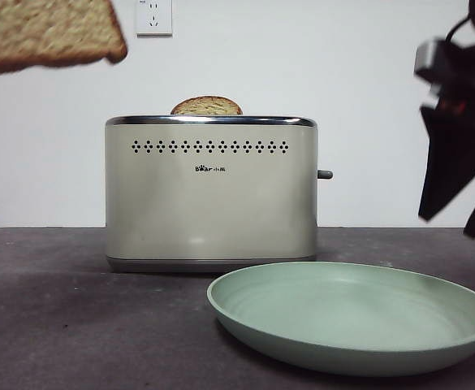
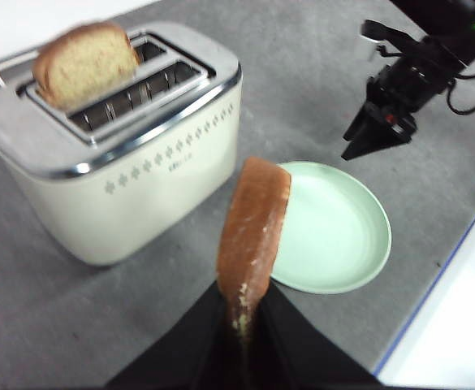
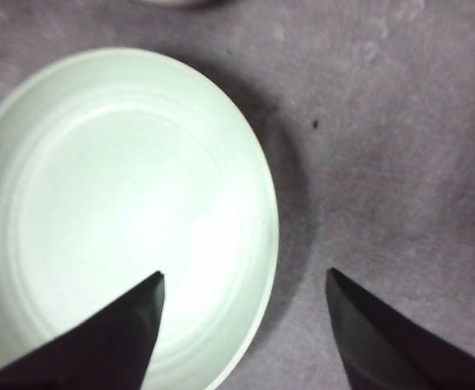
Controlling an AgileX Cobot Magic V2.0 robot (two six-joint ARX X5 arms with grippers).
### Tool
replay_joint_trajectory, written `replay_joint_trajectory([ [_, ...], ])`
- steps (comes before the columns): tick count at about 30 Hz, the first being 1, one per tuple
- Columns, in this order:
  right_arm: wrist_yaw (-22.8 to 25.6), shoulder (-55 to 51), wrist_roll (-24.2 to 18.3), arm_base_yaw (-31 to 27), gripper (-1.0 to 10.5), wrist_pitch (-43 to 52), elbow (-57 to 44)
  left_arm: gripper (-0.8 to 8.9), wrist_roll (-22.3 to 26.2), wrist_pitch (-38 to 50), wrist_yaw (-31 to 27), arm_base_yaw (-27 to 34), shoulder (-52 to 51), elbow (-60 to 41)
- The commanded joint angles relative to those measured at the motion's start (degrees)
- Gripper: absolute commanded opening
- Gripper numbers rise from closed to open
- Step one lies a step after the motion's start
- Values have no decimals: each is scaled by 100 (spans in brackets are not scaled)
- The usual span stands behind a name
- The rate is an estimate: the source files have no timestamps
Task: Take the bread from the toaster,put the bread on the plate,put the plate on the table
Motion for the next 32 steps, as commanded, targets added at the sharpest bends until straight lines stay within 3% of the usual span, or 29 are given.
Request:
replay_joint_trajectory([
  [1, -11, 337, 37, 28, 268, 107, 83, 5, -199, 101, 20, -26, -122, -92],
  [12, -149, 1311, 39, 131, 191, 566, 83, 5, -280, 116, 24, -26, -195, -118],
  [19, -146, 1604, 61, 181, 28, 752, 83, 5, -286, 116, 24, -26, -195, -118],
  [25, -319, 1471, 68, 181, 5, 765, 85, 5, -302, 133, 28, -26, -192, -118],
  [32, -614, 527, 389, 483, 5, 780, 87, 5, -437, 208, 251, -26, -181, -118],
])
